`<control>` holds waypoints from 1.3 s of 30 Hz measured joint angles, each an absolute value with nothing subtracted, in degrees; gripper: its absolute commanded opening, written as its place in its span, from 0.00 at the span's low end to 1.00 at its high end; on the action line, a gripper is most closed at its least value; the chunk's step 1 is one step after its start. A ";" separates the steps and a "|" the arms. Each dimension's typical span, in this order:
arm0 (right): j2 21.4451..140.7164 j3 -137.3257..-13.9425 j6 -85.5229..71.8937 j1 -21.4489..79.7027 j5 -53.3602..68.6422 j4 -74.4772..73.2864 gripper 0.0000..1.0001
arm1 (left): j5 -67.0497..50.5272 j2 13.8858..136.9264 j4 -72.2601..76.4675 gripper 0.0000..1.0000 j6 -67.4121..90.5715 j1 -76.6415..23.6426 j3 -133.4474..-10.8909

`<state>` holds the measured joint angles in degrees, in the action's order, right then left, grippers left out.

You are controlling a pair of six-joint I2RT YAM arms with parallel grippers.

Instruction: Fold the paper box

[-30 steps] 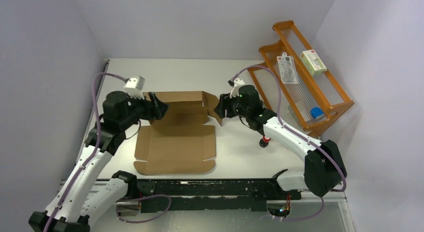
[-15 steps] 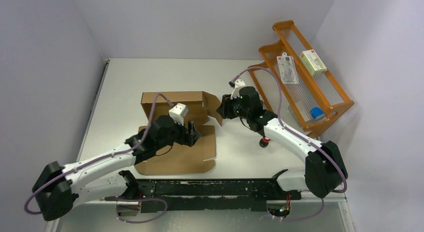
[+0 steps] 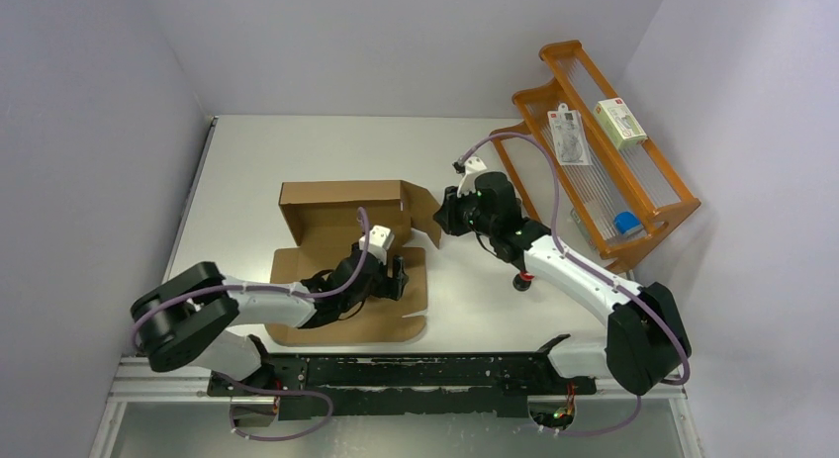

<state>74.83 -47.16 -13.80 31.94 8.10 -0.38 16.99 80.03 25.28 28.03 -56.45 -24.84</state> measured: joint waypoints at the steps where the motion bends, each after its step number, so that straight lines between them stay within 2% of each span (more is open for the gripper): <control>1: 74.50 -47.05 -13.78 32.01 8.10 -0.47 0.20 | 17.67 81.34 26.50 0.76 28.18 -56.51 -24.84; 7: 73.49 -46.61 -13.69 32.53 8.12 -0.45 0.13 | 20.36 88.66 32.95 0.73 29.69 -56.77 -24.84; 16: 72.05 -46.48 -13.87 33.87 8.08 -1.72 0.12 | 23.22 95.72 42.57 0.69 32.49 -56.84 -26.48; 27: 71.88 -48.53 -15.31 35.40 6.98 -4.84 0.12 | 27.44 98.89 42.02 0.68 34.54 -59.44 -29.89; 39: 72.10 -43.72 -19.70 36.47 8.45 2.90 0.19 | 27.00 99.42 47.66 0.68 34.81 -60.51 -27.31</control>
<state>72.10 -43.72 -19.70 36.47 8.45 2.90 27.00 99.42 47.66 34.81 -60.51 -27.31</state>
